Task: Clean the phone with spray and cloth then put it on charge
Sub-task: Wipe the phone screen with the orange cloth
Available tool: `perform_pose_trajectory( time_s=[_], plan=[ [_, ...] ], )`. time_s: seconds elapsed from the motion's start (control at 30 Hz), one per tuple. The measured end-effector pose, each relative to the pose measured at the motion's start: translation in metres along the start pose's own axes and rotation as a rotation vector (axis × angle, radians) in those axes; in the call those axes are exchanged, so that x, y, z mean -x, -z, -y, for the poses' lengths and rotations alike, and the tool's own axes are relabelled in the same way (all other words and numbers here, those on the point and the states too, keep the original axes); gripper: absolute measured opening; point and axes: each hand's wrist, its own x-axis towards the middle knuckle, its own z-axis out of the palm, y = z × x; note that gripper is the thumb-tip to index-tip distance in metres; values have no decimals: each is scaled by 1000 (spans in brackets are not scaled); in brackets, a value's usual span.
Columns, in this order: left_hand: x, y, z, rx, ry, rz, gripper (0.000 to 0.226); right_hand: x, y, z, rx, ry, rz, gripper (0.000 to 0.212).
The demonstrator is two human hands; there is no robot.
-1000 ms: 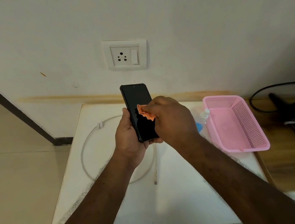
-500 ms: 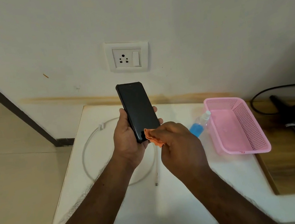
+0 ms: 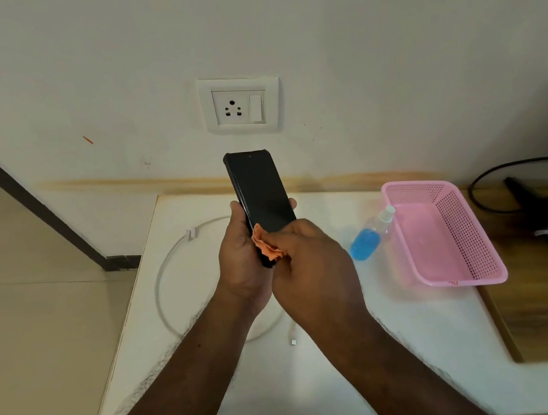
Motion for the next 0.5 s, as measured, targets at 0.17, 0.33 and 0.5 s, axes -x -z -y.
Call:
perform_pose_trajectory(
  time_s=[0.17,0.33,0.5],
  plan=[
    [3,-3,-2,48,20,48,67,7,0,-1,40,46,40,44],
    [-1,0,-2,-44,-30,60,65,-3,7,-9,39,35,10,35],
    [-5,4,0,-69,-36,52,63,-14,14,-19,64,-58,-6,31]
  ],
)
